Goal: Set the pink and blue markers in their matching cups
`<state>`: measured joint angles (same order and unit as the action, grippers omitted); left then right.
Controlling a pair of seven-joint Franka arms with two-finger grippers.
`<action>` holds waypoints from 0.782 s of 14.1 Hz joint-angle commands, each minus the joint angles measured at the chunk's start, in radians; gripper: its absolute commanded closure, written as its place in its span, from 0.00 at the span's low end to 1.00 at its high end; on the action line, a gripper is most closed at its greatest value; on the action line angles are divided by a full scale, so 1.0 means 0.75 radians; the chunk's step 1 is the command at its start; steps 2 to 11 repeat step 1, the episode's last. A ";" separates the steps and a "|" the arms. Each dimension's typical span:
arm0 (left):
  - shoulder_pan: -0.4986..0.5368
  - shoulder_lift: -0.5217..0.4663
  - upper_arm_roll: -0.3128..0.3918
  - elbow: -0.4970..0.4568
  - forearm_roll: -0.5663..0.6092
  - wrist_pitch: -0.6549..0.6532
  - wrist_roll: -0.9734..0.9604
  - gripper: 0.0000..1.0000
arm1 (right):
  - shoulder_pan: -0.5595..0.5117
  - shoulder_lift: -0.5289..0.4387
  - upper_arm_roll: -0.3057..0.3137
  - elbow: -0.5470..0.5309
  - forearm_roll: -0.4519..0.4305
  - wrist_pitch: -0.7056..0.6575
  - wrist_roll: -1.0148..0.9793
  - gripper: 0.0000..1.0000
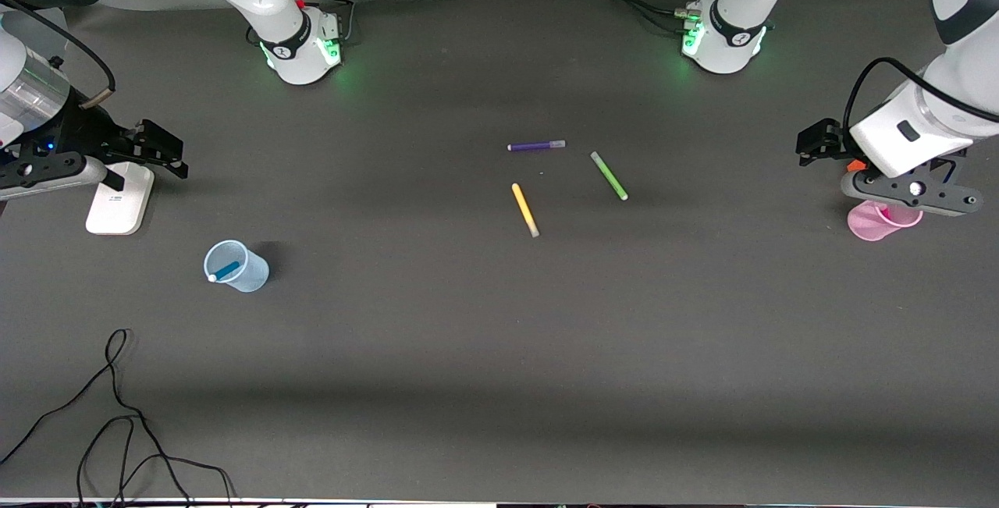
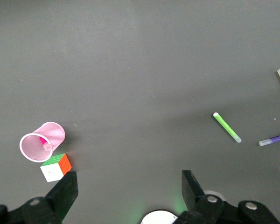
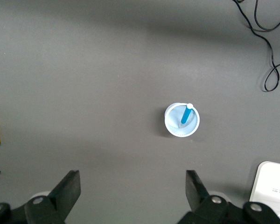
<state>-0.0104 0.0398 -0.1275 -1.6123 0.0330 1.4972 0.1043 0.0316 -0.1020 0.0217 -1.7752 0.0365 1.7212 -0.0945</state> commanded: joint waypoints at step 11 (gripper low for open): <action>0.002 0.016 0.000 0.045 0.007 -0.037 0.023 0.01 | -0.016 0.015 0.010 0.023 0.004 -0.012 0.009 0.00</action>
